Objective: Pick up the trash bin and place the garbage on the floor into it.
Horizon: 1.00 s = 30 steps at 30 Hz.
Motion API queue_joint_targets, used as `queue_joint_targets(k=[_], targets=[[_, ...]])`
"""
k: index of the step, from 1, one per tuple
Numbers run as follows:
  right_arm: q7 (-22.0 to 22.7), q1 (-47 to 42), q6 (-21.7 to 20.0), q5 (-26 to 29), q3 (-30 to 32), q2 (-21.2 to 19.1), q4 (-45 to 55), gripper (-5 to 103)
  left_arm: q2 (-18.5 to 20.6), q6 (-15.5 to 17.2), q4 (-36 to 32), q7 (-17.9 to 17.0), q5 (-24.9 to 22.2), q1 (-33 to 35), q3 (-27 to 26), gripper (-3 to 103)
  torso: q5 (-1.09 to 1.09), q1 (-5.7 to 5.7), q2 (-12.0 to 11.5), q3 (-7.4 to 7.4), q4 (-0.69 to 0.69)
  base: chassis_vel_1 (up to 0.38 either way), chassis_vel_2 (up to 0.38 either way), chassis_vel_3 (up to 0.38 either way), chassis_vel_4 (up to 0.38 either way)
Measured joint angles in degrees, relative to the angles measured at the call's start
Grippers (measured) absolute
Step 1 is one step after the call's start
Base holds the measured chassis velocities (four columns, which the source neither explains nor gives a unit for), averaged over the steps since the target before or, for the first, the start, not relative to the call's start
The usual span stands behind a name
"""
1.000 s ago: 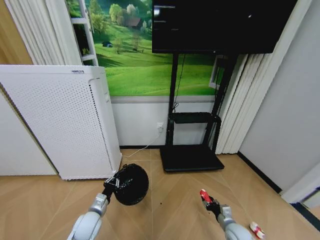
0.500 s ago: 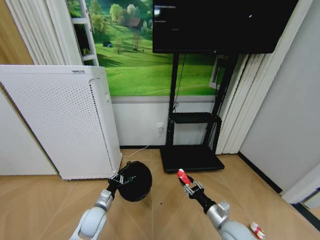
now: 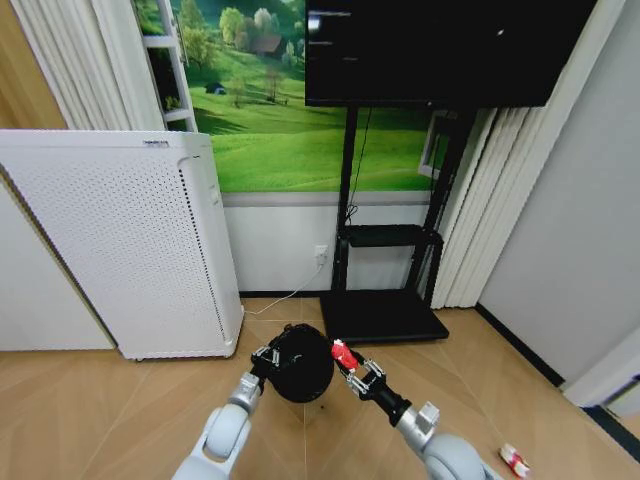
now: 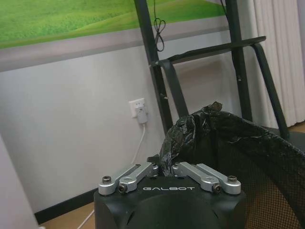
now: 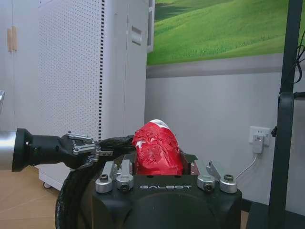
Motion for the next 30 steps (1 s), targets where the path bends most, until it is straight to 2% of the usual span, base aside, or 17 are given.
queue_joint_targets(k=[6, 14, 16, 17, 19, 20, 22, 23, 26, 30], targets=[[0.3, 6.3, 0.1, -0.6, -4.5, 3.1, -4.7, 48, -2.1, 0.6, 1.4, -0.1, 0.2, -1.2, 1.9, 7, 0.00, 0.00, 0.0, 0.00, 0.00, 0.000, 0.000, 0.000, 0.000], [1.8, 11.8, 0.2, -1.0, -8.6, 5.1, -9.6, 46, -2.7, 0.6, 1.7, -0.1, 0.5, -1.0, 2.3, 7, 0.00, 0.00, 0.0, 0.00, 0.01, 0.000, 0.000, 0.000, 0.000], [2.2, 11.9, -0.4, -0.9, -8.7, 5.2, -9.9, 56, -2.6, 0.6, 1.4, -0.1, 0.5, -0.8, 2.1, 7, 0.00, 0.00, 0.0, 0.00, 0.01, 0.000, 0.000, 0.000, 0.000], [2.2, 11.9, -0.4, -0.9, -8.7, 5.2, -9.9, 56, -2.6, 0.6, 1.4, -0.1, 0.5, -0.8, 2.1, 7, 0.00, 0.00, 0.0, 0.00, 0.01, 0.000, 0.000, 0.000, 0.000], [2.3, 11.8, -0.7, -0.9, -8.5, 5.3, -10.1, 67, -2.4, 0.6, 1.4, -0.1, 0.5, -0.7, 2.0, 7, 0.00, 0.00, 0.0, 0.00, 0.00, 0.000, 0.000, 0.000, 0.000], [2.3, 11.8, -0.7, -0.9, -8.5, 5.3, -10.1, 67, -2.4, 0.6, 1.4, -0.1, 0.5, -0.7, 2.0, 7, 0.00, 0.00, 0.0, 0.00, 0.00, 0.000, 0.000, 0.000, 0.000], [2.3, 11.3, -0.7, -1.1, -8.0, 5.1, -10.1, 79, -2.2, 0.6, 1.3, 0.0, 0.5, -0.6, 2.0, 7, 0.00, 0.00, 0.0, -0.01, 0.00, 0.000, 0.000, 0.000, 0.000], [2.3, 11.3, -0.7, -1.1, -8.0, 5.1, -10.1, 79, -2.2, 0.6, 1.3, 0.0, 0.5, -0.6, 2.0, 7, 0.00, 0.00, 0.0, -0.01, 0.00, 0.000, 0.000, 0.000, 0.000], [2.3, 10.7, -0.8, -1.1, -7.3, 4.8, -9.7, 94, -2.3, 0.5, 1.3, 0.0, 0.6, -0.5, 2.0, 7, 0.00, 0.00, 0.0, -0.01, 0.00, 0.000, 0.000, 0.000, 0.000], [2.3, 10.4, -0.8, -1.1, -7.0, 4.7, -9.4, 99, -2.4, 0.5, 1.2, 0.0, 0.7, -0.4, 2.0, 7, 0.00, 0.00, 0.0, -0.01, 0.00, 0.000, 0.000, 0.000, 0.000]])
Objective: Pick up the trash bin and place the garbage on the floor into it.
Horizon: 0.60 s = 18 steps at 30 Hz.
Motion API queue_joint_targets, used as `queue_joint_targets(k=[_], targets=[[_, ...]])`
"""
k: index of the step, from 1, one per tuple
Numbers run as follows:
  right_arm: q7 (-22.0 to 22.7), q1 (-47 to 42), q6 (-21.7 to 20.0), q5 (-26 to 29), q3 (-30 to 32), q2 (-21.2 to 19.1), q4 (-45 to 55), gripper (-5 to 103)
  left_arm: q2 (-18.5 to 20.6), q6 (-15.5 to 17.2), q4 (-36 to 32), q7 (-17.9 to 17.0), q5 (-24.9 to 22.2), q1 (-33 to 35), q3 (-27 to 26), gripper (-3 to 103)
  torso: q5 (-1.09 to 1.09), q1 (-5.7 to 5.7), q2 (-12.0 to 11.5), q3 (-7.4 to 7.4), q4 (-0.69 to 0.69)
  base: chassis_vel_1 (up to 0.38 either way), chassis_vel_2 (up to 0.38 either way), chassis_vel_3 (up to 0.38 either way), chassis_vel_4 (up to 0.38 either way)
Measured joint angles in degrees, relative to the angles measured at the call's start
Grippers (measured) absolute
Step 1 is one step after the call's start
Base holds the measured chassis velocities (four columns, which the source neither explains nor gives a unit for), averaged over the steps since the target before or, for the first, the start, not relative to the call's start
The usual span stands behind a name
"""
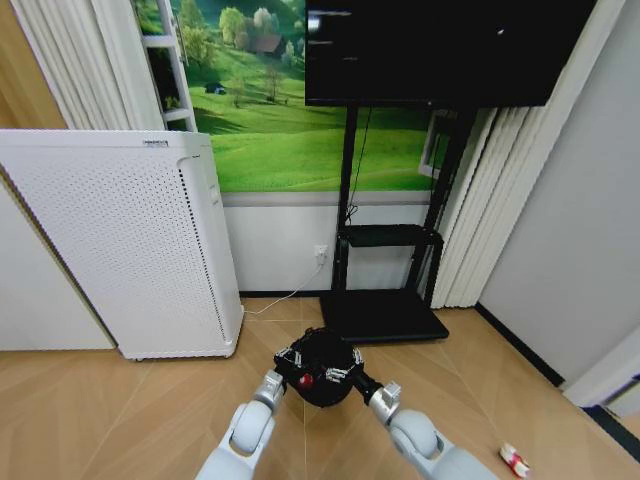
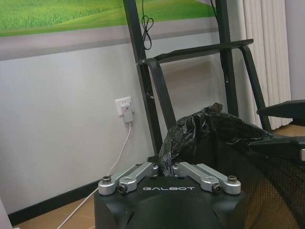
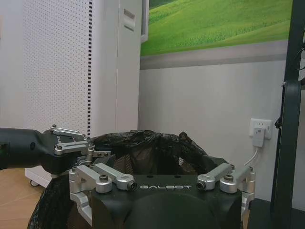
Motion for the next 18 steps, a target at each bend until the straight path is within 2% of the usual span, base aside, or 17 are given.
queue_joint_targets(k=[7, 12, 15, 17, 18], targets=[[1.5, -2.3, -0.8, 1.0, 3.3, -0.6, 1.9, 100, 0.6, -0.1, -1.4, 0.1, 0.0, 1.1, -1.7, 7, 0.00, 0.00, 0.0, 0.00, 0.00, 0.000, 0.000, 0.000, 0.000], [2.4, -5.0, -3.3, 2.4, 6.4, -2.3, 4.4, 100, 2.8, -0.2, -3.9, 0.1, -0.7, 3.1, -6.2, 7, -0.01, 0.00, 0.0, 0.00, 0.01, 0.000, 0.000, 0.000, 0.000], [5.3, -6.4, -5.2, 3.5, 8.2, -2.8, 5.1, 100, 4.2, -0.6, -5.6, 0.1, -0.9, 4.5, -9.6, 7, -0.01, 0.00, 0.0, 0.00, 0.01, 0.000, 0.000, 0.000, 0.000], [10.5, -7.1, -7.3, 5.2, 10.4, -2.3, 5.2, 100, 5.4, -0.7, -7.4, 0.0, -1.5, 6.2, -12.5, 7, -0.01, 0.00, 0.0, 0.00, 0.00, 0.000, 0.000, 0.000, 0.000], [10.5, -7.1, -7.3, 5.2, 10.4, -2.3, 5.2, 100, 5.4, -0.7, -7.4, 0.0, -1.5, 6.2, -12.5, 7, -0.01, 0.00, 0.0, 0.00, 0.00, 0.000, 0.000, 0.000, 0.000]])
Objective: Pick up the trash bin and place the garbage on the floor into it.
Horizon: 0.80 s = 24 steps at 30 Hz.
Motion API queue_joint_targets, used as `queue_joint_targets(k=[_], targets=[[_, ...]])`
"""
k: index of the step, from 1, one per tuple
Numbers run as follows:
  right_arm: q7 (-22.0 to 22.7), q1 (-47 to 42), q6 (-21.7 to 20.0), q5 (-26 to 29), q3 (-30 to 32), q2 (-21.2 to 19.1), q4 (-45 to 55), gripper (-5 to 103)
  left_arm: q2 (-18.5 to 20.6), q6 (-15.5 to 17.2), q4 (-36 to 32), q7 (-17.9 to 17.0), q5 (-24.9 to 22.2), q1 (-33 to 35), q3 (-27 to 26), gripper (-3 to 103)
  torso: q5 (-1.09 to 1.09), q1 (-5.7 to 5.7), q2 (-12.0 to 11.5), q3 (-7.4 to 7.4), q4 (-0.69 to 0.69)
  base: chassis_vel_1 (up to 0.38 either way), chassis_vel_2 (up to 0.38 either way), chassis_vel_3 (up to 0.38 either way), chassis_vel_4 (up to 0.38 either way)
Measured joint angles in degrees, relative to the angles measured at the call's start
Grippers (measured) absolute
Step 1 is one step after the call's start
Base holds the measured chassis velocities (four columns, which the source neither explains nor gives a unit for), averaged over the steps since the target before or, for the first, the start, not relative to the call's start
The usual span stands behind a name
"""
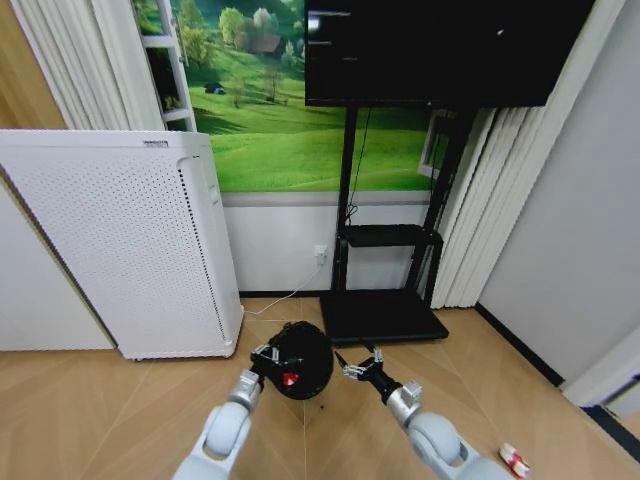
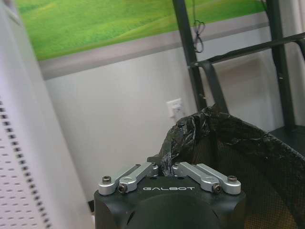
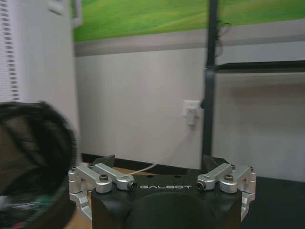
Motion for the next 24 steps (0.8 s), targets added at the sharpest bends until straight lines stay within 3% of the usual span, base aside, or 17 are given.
queue_joint_targets(k=[2, 4, 11, 13, 24], targets=[[2.1, 0.0, -0.6, 0.1, 1.3, 0.5, -0.7, 100, 0.5, -0.1, -0.8, 0.0, -0.2, 0.8, -1.5, 7, 0.01, 0.00, 0.0, 0.00, 0.02, 0.000, 0.000, 0.000, 0.000], [5.7, -1.0, -3.6, -0.5, 7.8, 1.4, -3.0, 100, 0.8, -0.1, -3.8, 0.0, -1.7, 3.1, -7.3, 7, 0.01, 0.00, 0.0, 0.00, 0.01, 0.000, 0.000, 0.000, 0.000], [6.4, -3.7, -4.0, -1.0, 12.6, 0.9, -3.0, 100, 0.6, 0.5, -7.2, 0.0, -2.8, 6.1, -11.2, 7, 0.00, 0.00, 0.0, 0.00, -0.02, 0.000, 0.000, 0.000, 0.000], [7.1, -4.9, -4.0, -1.0, 13.9, 0.7, -2.1, 100, -0.1, 0.7, -10.2, 0.1, -3.0, 9.5, -14.2, 7, 0.01, 0.00, 0.0, 0.00, 0.04, 0.000, 0.000, 0.000, 0.000], [7.1, -8.6, -4.1, -1.1, 17.5, 2.5, -0.3, 100, -0.9, 1.0, -13.9, -0.1, -4.1, 13.3, -17.1, 7, 0.01, 0.00, 0.0, 0.00, 0.00, 0.000, 0.000, 0.000, 0.000]])
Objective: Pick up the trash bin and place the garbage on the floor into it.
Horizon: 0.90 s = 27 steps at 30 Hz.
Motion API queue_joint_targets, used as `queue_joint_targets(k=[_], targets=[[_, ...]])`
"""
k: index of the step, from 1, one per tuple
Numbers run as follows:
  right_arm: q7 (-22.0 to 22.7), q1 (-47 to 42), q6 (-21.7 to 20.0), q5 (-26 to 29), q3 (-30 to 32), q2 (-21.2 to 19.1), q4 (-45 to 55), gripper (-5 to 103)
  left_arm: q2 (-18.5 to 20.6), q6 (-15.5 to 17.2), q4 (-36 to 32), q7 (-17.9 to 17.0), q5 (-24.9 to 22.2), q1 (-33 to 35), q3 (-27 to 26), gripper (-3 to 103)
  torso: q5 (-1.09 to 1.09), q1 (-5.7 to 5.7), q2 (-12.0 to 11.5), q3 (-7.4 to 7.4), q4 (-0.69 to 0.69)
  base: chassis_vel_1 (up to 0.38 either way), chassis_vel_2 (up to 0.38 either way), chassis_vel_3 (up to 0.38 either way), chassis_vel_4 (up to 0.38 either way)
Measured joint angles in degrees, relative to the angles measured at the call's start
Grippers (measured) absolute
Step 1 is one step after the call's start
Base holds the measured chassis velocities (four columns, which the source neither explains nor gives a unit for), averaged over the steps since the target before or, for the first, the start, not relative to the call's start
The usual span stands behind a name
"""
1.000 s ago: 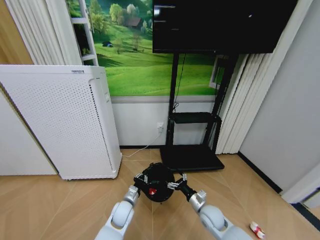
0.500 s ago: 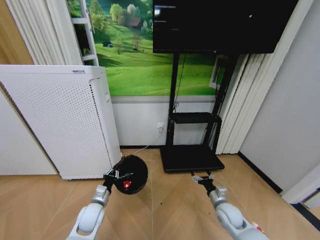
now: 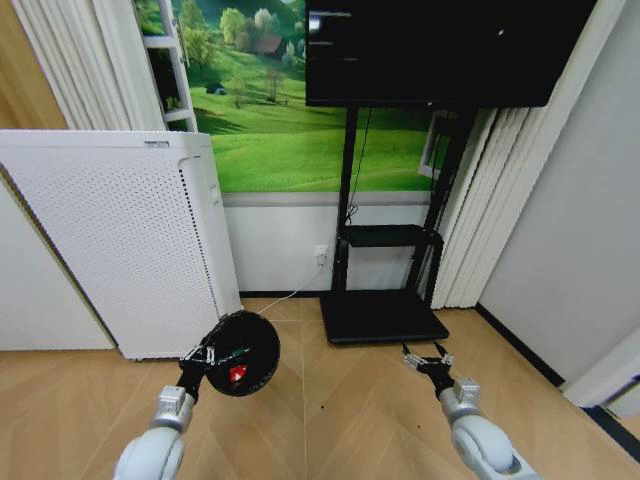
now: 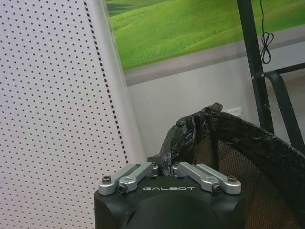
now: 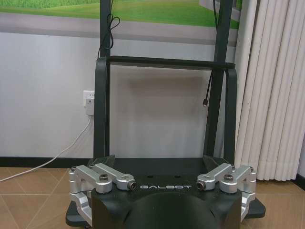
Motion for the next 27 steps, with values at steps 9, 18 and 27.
queue_joint_targets(k=[9, 18, 27], targets=[[-0.9, 1.1, 0.1, -0.1, -0.6, 0.0, -1.3, 100, 0.8, 0.0, -0.2, -0.1, -0.7, -0.4, -0.2, 7, 0.00, 0.00, 0.0, 0.01, 0.01, -0.063, -0.054, 0.065, 0.059], [-1.3, 2.2, 0.5, 0.0, -1.8, -0.2, -3.1, 100, 0.7, 0.0, 0.7, -0.1, -0.7, -0.9, 0.2, 7, -0.04, 0.00, 0.0, 0.01, -0.01, -0.218, -0.212, 0.202, 0.218], [-1.6, 4.2, 2.7, -0.3, -3.7, -0.4, -6.8, 100, 0.6, 0.0, 1.9, -0.1, -0.6, -1.7, 0.5, 7, -0.01, 0.01, 0.0, 0.01, 0.00, -0.302, -0.291, 0.289, 0.300]])
